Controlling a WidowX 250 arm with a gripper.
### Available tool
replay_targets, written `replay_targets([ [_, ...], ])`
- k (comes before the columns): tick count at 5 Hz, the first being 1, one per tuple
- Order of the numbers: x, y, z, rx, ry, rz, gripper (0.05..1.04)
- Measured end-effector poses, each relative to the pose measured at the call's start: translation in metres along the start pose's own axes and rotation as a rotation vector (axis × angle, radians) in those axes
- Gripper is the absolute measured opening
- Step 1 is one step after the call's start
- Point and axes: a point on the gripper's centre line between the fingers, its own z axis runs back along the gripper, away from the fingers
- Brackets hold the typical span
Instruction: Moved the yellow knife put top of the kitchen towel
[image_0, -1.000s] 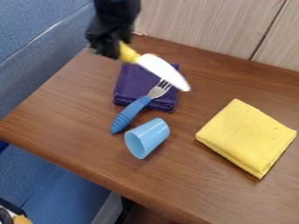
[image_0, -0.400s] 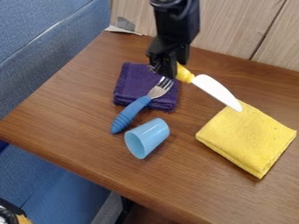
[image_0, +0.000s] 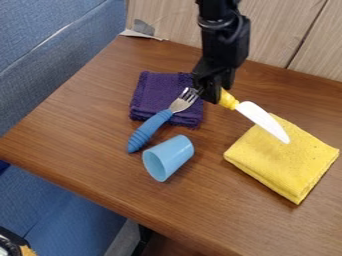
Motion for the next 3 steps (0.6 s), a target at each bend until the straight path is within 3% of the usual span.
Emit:
replay_targets([
  [3, 0.003, 0.016, -0.036, -0.044, -0.013, -0.008, 0.541],
])
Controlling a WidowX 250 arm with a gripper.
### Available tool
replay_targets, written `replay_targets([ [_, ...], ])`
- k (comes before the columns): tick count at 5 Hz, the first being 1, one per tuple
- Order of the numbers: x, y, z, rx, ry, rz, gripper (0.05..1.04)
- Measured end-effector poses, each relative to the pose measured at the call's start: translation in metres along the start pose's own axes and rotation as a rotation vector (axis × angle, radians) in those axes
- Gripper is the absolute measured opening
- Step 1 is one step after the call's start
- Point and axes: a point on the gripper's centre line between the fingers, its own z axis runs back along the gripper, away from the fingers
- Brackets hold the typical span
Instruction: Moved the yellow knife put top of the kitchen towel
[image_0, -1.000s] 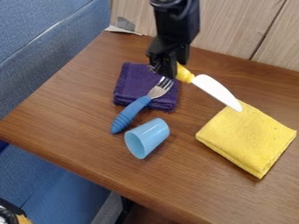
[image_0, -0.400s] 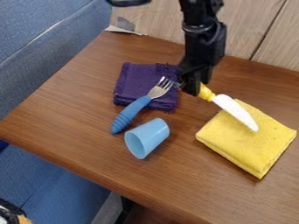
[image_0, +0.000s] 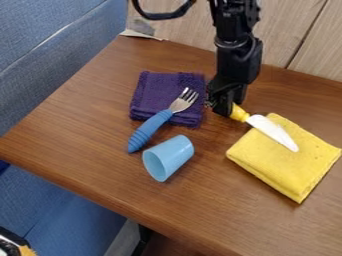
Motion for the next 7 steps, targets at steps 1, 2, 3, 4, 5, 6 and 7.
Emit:
replay_targets([
  [1, -0.001, 0.0, 0.0, -0.006, 0.009, 0.011, 0.845],
  [2, -0.004, 0.0, -0.001, -0.009, 0.025, 0.015, 1.014],
  [3, -0.006, 0.0, 0.0, -0.008, 0.039, 0.017, 1.009],
  [4, -0.011, -0.005, 0.003, -0.022, 0.078, 0.02, 1.003],
  [5, -0.012, -0.001, 0.043, 0.07, 0.107, 0.013, 1.001],
  [6, -0.007, 0.0, 0.074, 0.132, 0.092, 0.001, 1.001],
  [7, -0.012, -0.004, 0.087, 0.137, 0.063, 0.047, 1.001],
])
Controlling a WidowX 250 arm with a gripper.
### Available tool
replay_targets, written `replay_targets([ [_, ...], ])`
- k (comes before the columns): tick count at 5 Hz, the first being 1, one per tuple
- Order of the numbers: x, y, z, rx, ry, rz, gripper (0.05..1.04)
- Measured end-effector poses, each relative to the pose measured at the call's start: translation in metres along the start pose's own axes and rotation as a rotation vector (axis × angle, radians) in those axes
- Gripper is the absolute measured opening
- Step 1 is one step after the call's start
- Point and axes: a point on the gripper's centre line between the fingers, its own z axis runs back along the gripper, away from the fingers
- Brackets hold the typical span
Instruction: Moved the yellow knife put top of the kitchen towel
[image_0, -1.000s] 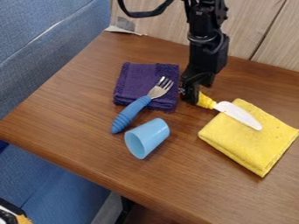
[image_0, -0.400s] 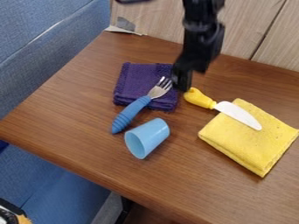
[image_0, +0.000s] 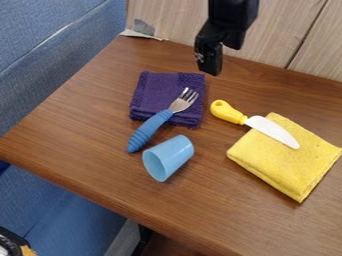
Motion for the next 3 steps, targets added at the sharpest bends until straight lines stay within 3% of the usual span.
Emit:
replay_targets([
  [3, -0.002, 0.0, 0.0001, 0.0, 0.0, 0.004, 1.001],
])
